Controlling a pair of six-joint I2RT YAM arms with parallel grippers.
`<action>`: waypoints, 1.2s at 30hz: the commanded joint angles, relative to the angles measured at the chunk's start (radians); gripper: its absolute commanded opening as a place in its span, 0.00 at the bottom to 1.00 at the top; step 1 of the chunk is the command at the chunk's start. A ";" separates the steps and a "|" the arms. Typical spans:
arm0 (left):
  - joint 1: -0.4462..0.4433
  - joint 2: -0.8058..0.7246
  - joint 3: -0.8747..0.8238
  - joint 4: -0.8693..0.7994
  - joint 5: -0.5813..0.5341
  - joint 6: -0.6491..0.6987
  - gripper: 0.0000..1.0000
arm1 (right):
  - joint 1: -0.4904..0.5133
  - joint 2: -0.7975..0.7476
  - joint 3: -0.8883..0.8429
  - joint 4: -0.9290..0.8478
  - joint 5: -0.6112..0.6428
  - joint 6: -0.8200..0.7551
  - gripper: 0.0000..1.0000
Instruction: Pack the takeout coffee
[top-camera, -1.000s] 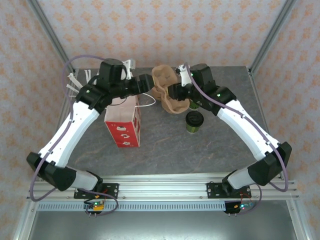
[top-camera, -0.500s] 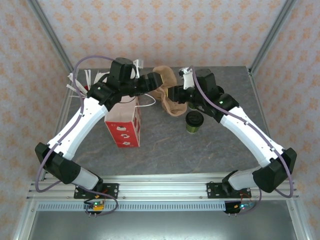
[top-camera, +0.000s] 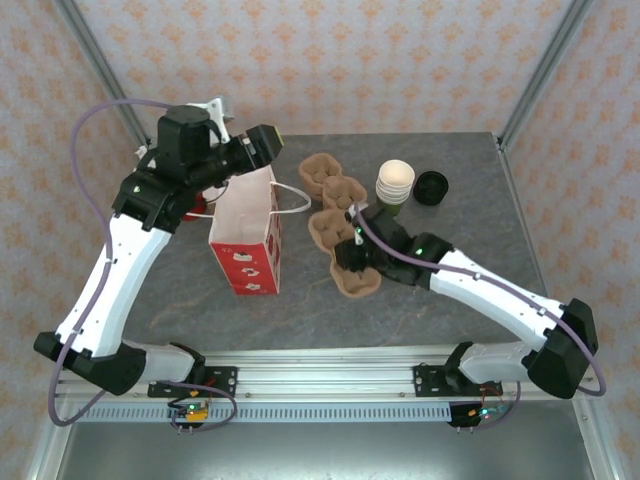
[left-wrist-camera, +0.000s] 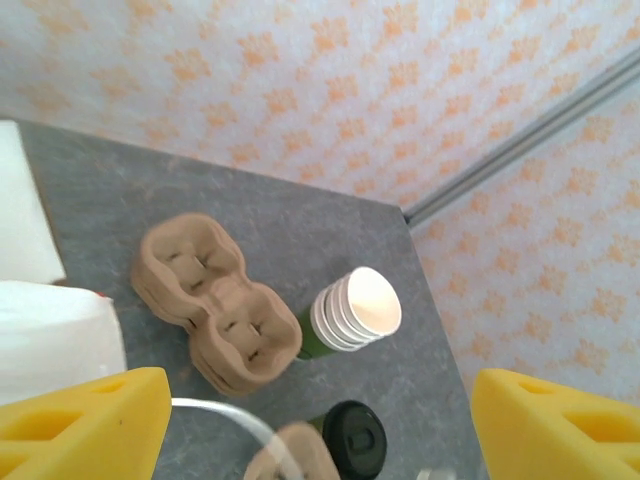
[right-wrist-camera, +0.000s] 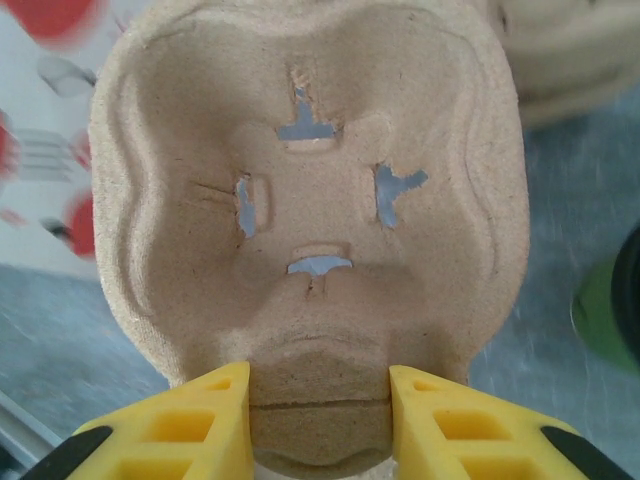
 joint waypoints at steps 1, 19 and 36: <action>0.004 -0.014 0.021 -0.049 -0.061 0.061 0.80 | 0.037 0.014 -0.077 0.049 0.105 0.086 0.35; 0.004 -0.020 0.004 -0.057 -0.040 0.093 0.80 | 0.077 0.258 -0.106 0.070 0.117 0.073 0.41; 0.004 -0.026 0.004 -0.073 -0.040 0.116 0.80 | 0.077 0.324 0.042 -0.172 0.014 0.045 0.58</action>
